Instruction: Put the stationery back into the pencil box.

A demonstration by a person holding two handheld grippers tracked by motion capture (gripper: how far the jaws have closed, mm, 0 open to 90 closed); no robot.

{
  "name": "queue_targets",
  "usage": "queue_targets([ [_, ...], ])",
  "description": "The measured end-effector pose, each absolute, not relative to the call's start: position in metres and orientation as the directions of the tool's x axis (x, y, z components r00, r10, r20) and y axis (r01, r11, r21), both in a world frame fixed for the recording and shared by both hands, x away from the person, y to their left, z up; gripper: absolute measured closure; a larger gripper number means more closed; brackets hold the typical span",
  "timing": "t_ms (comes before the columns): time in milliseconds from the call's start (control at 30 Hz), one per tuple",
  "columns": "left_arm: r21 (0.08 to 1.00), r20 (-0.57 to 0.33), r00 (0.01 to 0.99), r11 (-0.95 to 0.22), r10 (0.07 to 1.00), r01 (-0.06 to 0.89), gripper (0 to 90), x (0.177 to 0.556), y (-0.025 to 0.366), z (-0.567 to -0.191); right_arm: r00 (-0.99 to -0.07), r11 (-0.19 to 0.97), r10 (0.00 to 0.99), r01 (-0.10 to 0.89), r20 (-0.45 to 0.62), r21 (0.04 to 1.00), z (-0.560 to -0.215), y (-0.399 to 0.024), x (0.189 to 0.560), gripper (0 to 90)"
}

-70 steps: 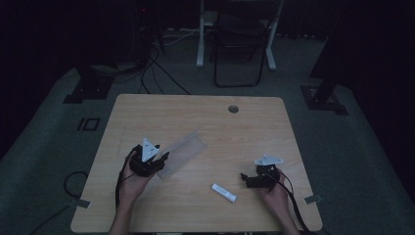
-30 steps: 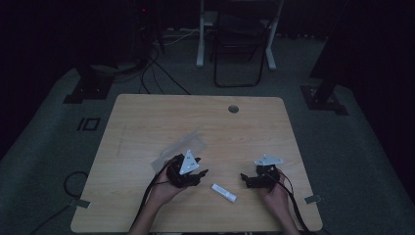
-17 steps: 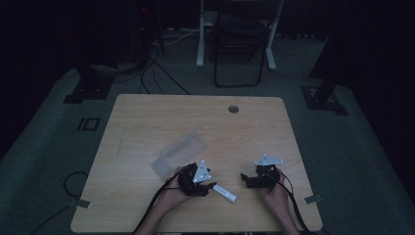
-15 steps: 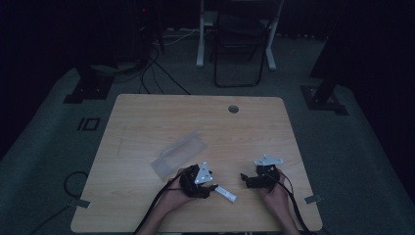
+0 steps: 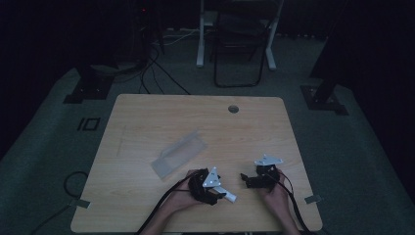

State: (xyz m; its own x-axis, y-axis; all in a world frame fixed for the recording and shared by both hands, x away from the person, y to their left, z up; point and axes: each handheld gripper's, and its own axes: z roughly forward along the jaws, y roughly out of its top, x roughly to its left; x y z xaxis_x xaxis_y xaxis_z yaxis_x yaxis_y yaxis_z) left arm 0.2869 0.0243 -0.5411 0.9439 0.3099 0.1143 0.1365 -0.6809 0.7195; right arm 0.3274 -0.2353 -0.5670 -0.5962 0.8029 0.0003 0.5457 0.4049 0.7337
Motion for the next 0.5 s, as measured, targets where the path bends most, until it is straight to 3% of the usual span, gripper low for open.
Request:
queue_targets([
  [300, 0.706, 0.118, 0.95, -0.697, 0.288, 0.123, 49.8, 0.2866, 0.0202, -0.547, -0.596, 0.405, 0.803, 0.546, 0.0, 0.734, -0.567, -0.2354, 0.3274, 12.6],
  [500, 0.681, 0.143, 0.944, -0.722, 0.297, 0.124, 65.2, 0.2863, 0.0205, -0.5488, -0.595, 0.404, 0.803, 0.547, 0.002, 0.734, -0.567, -0.2352, 0.3273, 12.6],
])
